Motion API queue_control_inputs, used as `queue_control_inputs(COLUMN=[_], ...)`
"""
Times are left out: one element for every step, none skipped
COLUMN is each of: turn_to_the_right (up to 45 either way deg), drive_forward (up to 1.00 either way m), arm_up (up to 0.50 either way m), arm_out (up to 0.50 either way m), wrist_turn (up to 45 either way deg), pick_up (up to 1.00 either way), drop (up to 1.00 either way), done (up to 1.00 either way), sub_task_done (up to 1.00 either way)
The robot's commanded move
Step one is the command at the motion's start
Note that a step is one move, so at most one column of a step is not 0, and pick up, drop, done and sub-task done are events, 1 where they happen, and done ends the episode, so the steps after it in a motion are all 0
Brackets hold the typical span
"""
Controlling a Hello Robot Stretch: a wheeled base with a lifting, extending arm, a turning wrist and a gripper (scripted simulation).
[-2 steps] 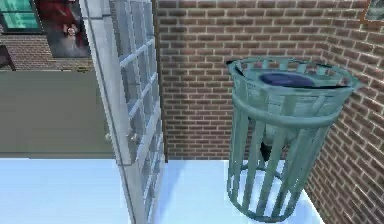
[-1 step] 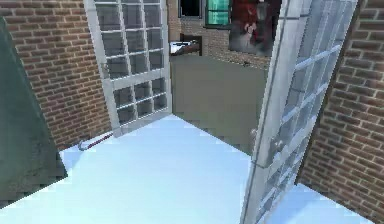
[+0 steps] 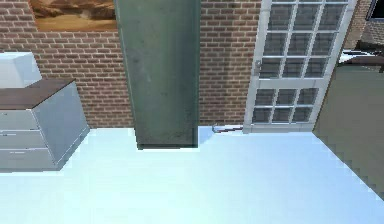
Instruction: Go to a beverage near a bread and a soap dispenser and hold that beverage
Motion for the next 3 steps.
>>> queue_control_inputs(turn_to_the_right=[0.0,21.0,3.0], drive_forward=[0.15,0.0,0.0], arm_up=[0.0,0.0,0.0], arm_out=[0.0,0.0,0.0], wrist_turn=[0.0,0.0,0.0], pick_up=[0.0,0.0,0.0], drop=[0.0,0.0,0.0], done=[0.0,0.0,0.0], sub_task_done=[0.0,0.0,0.0])
